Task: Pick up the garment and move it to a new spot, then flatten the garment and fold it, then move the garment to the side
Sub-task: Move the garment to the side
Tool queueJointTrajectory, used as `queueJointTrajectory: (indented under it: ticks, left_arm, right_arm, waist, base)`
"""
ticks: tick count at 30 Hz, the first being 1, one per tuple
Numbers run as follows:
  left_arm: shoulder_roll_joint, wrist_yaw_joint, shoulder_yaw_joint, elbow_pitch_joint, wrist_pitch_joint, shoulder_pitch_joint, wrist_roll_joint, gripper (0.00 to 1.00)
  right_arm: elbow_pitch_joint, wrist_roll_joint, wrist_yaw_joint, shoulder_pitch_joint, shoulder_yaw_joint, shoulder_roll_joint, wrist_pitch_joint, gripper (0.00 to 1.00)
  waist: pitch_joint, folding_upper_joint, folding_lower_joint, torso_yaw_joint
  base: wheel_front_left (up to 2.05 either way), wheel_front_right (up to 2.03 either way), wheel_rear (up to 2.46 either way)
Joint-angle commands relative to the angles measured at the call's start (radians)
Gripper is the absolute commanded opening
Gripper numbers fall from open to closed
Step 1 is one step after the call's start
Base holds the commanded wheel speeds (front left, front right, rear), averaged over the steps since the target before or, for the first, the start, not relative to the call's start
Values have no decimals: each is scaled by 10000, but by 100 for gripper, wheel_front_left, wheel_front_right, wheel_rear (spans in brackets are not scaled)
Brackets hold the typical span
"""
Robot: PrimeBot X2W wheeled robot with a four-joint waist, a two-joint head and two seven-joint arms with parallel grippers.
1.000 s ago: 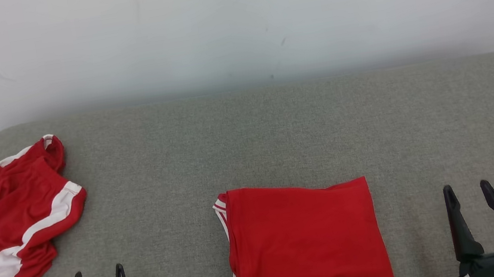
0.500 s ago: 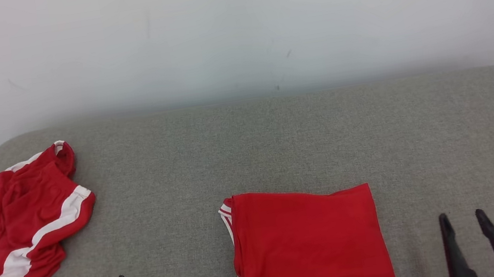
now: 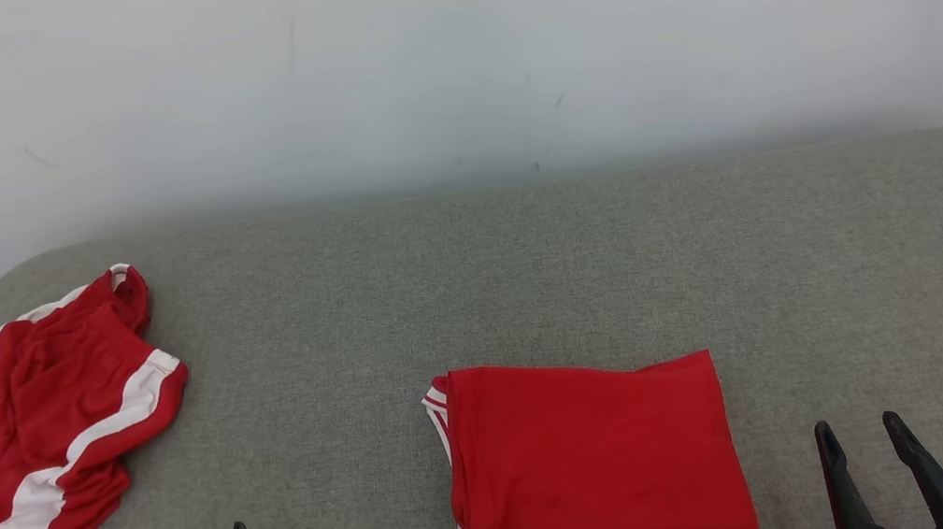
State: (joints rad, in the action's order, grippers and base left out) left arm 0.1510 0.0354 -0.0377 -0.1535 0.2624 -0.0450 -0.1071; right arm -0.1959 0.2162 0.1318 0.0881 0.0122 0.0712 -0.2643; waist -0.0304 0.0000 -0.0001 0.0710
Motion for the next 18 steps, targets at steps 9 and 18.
queueJointTrajectory:
  ticks: [9,18]
  left_arm:
    - [70,49,-150,-121,22,-102,122,100]
    - [191,70,-260,-346,22,4,143,100]
  right_arm:
    - [-84,37,-16,-23,-55,49,-10,100]
    - [-186,16,-16,-61,-52,29,-10,100]
  waist:
    - [20,0,1,45]
    - [42,0,1,40]
  base:
    - [0,0,0]
    - [0,0,0]
